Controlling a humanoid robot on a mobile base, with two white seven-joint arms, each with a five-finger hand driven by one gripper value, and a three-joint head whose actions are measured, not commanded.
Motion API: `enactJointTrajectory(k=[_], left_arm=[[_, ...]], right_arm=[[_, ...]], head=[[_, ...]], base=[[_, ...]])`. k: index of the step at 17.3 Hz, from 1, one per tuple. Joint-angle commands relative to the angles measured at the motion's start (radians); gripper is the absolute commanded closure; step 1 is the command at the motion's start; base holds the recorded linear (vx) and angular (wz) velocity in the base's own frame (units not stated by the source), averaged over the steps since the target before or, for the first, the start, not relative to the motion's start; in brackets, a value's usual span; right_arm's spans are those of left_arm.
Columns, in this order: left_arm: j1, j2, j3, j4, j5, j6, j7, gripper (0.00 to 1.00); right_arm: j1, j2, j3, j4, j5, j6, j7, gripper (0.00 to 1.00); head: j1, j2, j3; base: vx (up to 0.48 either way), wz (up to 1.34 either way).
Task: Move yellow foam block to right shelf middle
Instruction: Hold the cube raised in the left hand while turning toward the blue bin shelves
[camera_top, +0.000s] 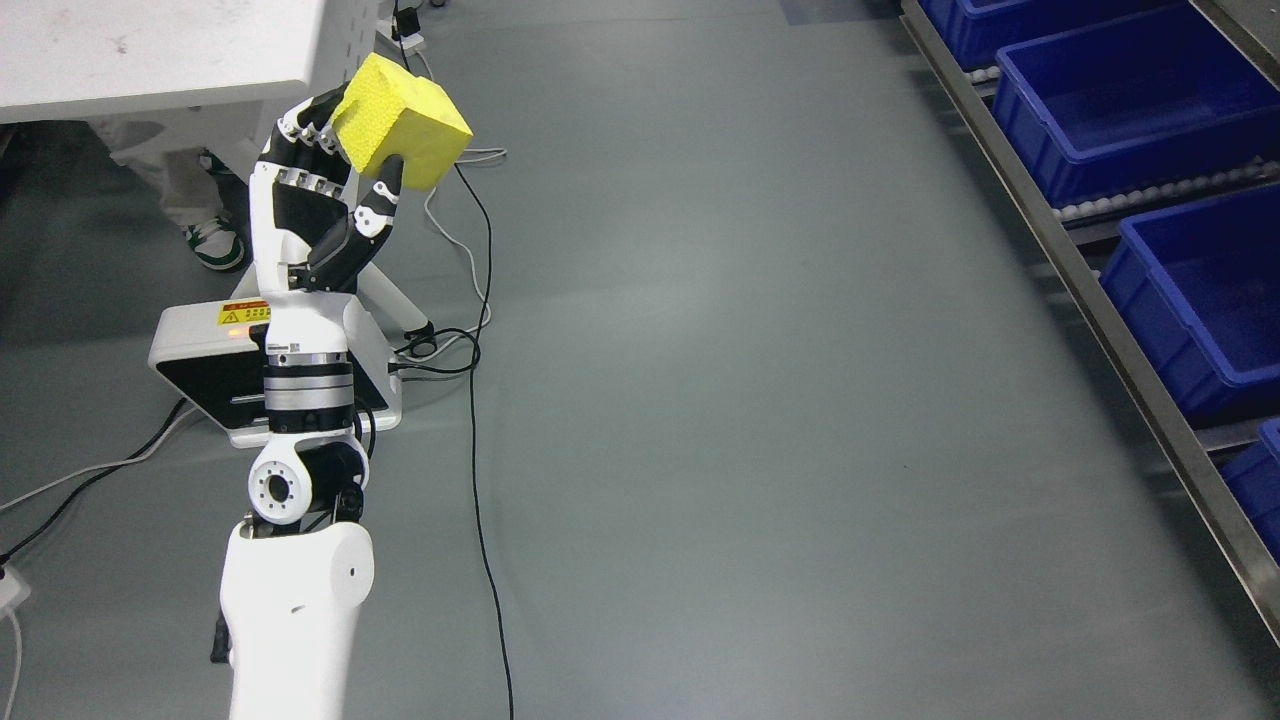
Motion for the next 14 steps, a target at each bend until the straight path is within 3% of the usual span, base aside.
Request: enactJointTrajectory(k=[1, 14], left_arm=[[0.005, 0.017, -0.002, -0.003, 0.0, 0.003, -0.003, 0.65], [0.005, 0.017, -0.042, -0.003, -0.002, 0.004, 0.0, 0.66]], right_arm=[[-0.003, -0.017, 0.0, -0.017, 0.0, 0.001, 0.0, 0.0], [-0.003, -0.017, 0.0, -0.017, 0.0, 0.001, 0.0, 0.0]], head=[[0.0, 0.0, 0.0], [0.0, 0.0, 0.0]], base=[[0.084, 0.29], [0.164, 0.05]])
